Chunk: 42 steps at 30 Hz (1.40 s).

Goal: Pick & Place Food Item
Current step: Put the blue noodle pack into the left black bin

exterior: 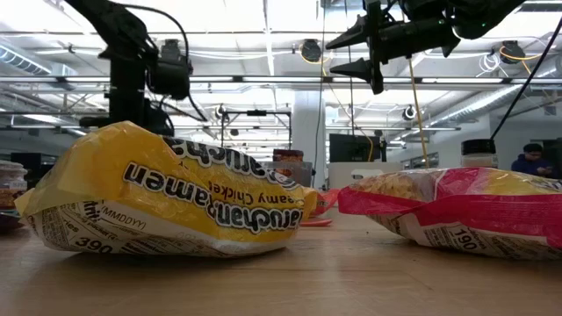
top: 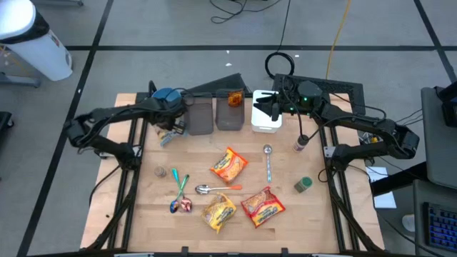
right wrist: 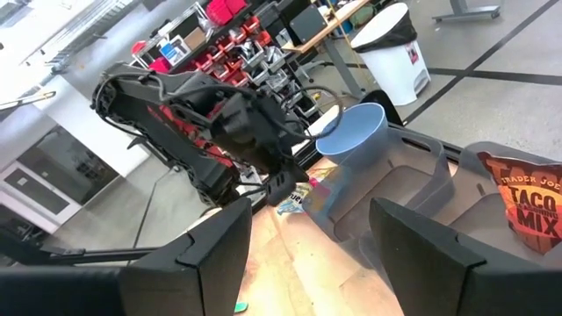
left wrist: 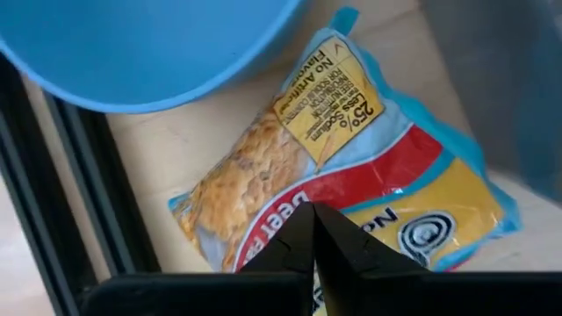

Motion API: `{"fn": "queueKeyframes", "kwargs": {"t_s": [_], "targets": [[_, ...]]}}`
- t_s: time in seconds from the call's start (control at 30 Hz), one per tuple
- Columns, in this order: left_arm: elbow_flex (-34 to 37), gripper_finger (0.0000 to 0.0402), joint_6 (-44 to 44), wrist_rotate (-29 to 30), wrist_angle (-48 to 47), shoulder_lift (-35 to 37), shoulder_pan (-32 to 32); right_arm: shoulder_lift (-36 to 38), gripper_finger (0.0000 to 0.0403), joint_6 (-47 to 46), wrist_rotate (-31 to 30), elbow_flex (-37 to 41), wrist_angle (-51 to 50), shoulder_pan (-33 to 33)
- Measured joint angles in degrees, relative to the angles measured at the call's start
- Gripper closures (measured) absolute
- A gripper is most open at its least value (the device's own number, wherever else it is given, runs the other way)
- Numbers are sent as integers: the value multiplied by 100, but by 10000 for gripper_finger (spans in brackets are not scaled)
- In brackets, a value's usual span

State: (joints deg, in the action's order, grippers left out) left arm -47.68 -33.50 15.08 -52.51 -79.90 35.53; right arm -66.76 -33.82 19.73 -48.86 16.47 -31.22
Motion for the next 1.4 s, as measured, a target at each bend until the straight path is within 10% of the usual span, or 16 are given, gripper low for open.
{"fn": "queueKeyframes", "kwargs": {"t_s": [0.77, 1.03, 1.4], "targets": [[-5, 396, 519, -1547, -496, -415, -927, 0, 177, 47, -10, 0, -1, -2], [-37, 378, 159, -2628, -480, 117, -1601, 0, 177, 151, -11, 0, -1, -7], [-481, 369, -419, -2694, -358, 1570, -1939, 2, 177, 218, -24, 0, -2, -7]]}}
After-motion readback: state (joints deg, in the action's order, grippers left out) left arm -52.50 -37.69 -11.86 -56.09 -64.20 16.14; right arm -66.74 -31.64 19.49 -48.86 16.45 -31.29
